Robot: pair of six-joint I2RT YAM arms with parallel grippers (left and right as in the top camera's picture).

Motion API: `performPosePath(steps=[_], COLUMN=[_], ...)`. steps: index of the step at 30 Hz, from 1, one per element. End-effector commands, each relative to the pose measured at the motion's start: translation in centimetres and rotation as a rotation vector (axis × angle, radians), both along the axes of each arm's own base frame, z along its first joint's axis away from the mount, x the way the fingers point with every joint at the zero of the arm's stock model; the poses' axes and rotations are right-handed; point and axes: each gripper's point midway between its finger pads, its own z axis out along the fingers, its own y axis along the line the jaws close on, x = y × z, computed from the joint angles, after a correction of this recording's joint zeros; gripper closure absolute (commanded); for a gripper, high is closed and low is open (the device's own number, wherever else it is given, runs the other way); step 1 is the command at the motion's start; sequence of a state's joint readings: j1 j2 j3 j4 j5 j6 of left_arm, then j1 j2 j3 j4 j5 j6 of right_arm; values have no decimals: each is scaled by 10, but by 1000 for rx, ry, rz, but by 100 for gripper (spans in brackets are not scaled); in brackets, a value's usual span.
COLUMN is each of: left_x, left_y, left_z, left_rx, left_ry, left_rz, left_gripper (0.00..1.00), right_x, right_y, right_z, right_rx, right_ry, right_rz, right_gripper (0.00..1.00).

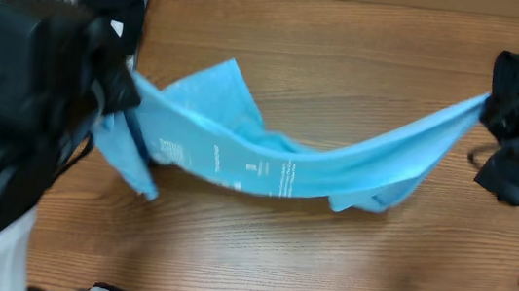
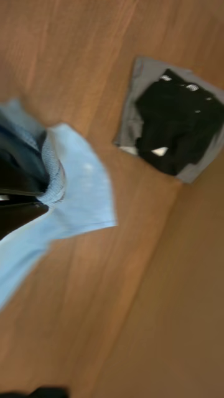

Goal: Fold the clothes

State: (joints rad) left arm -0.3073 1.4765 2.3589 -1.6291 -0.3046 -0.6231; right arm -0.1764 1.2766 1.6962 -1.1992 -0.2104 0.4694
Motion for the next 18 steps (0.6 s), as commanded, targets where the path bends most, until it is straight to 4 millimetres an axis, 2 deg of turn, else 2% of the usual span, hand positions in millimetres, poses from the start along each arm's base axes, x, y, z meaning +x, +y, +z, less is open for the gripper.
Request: performPosePath(steps=[1, 2, 3, 5, 8, 10, 11, 14, 15, 16, 18], left_x=[68, 85, 115, 162, 203, 215, 217, 206, 196, 171, 145], left_y=[-1, -2, -5, -8, -7, -3, -1, 8, 10, 15, 21], left_z=[-35, -42, -54, -73, -90, -82, -73, -10, 14, 61, 99], left_rx=[94, 106, 126, 154, 168, 190, 201, 237, 236, 220, 202], left_ry=[76, 82, 80, 62, 33, -11, -40, -185, -238, -354, -450], left_rz=[58, 56, 50, 37, 36, 35, 39, 48, 54, 63, 76], left_gripper=[96, 96, 96, 96, 96, 96, 96, 96, 96, 96, 96], right_x=[48, 63, 81, 107, 124, 129, 129, 120, 112, 95, 77], right_y=[-7, -8, -6, -2, 0, 1, -1, -14, -19, -27, -35], right_z=[-32, -39, -46, -52, -48, -28, -13, 48, 71, 108, 134], right_rx=[27, 36, 48, 65, 86, 83, 71, 22, 3, -37, -58], right_ry=[61, 60, 47, 12, -29, -83, -116, -228, -266, -329, -363], right_rz=[-3, 7, 26, 56, 64, 79, 79, 68, 60, 46, 11], right_gripper=[96, 96, 96, 96, 96, 96, 96, 96, 96, 96, 96])
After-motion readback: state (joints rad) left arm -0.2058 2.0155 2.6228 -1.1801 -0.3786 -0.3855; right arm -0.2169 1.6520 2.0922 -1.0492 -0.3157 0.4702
